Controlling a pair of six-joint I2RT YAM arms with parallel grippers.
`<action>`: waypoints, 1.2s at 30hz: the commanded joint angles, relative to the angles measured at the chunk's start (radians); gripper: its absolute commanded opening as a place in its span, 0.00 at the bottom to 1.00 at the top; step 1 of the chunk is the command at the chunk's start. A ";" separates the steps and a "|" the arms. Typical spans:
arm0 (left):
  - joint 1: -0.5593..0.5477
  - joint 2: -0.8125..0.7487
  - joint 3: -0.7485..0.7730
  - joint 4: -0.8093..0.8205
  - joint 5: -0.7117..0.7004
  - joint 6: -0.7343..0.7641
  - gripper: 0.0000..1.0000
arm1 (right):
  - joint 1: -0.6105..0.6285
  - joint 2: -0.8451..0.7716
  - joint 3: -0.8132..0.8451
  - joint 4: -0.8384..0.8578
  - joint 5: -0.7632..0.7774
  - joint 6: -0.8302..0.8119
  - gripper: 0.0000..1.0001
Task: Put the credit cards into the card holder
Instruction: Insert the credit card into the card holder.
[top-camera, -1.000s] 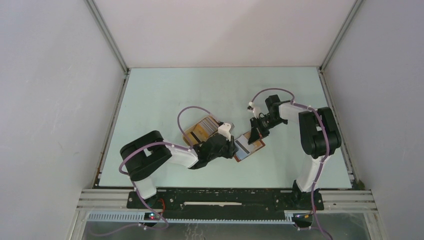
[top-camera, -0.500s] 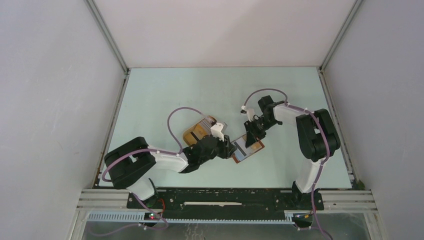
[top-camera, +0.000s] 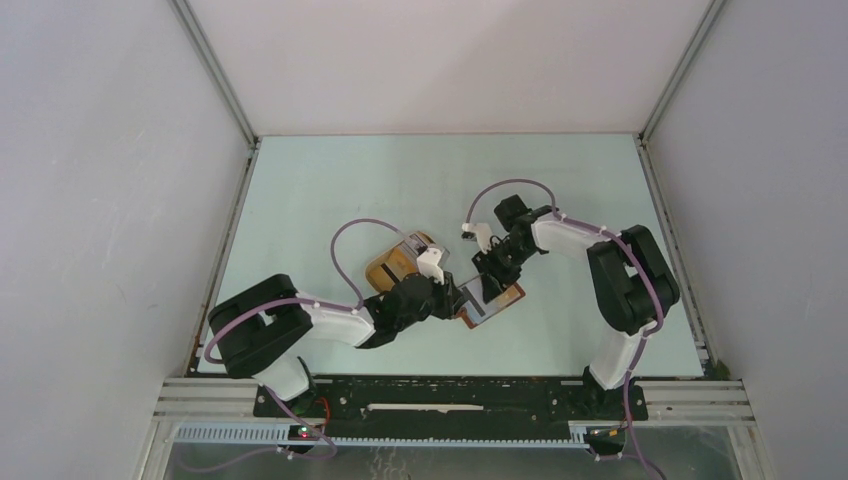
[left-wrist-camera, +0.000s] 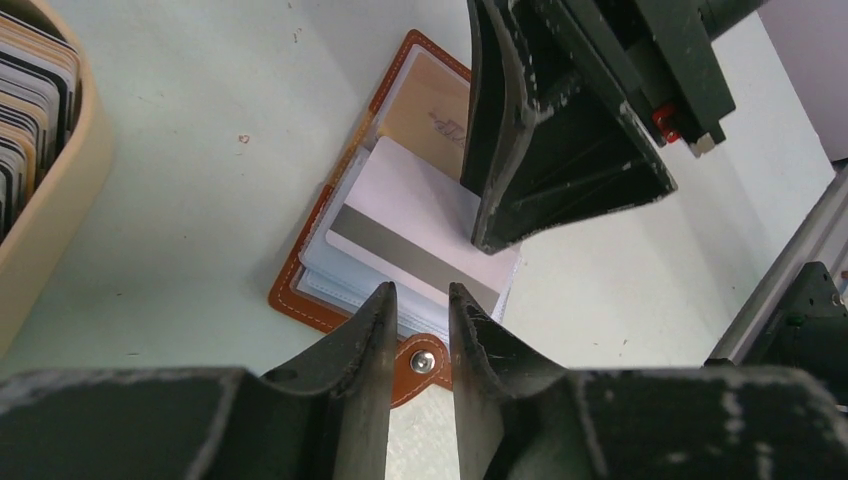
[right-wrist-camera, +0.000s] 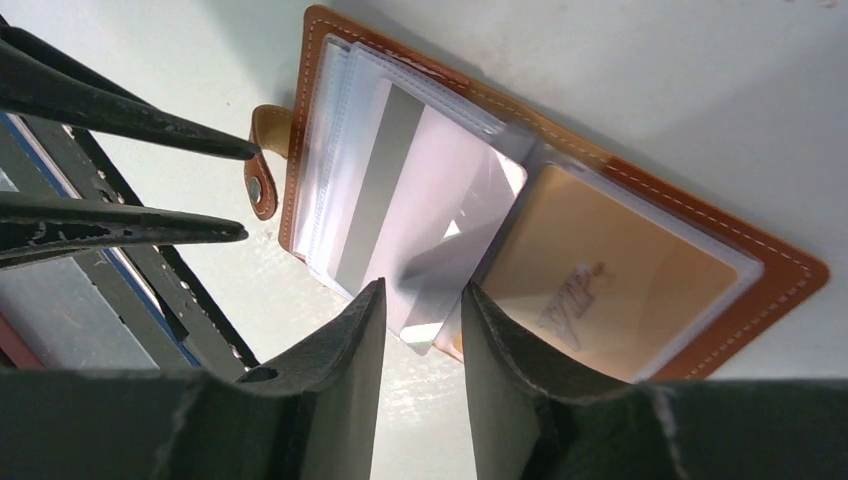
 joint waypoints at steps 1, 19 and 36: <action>0.002 -0.036 -0.018 0.021 -0.030 -0.011 0.30 | 0.033 -0.025 0.018 -0.012 0.052 -0.026 0.44; 0.004 -0.107 -0.088 0.110 0.007 0.005 0.33 | 0.091 -0.070 0.039 -0.071 0.055 -0.099 0.67; 0.003 -0.348 -0.240 0.232 0.046 0.039 0.33 | 0.058 -0.341 0.020 -0.076 -0.053 -0.201 0.58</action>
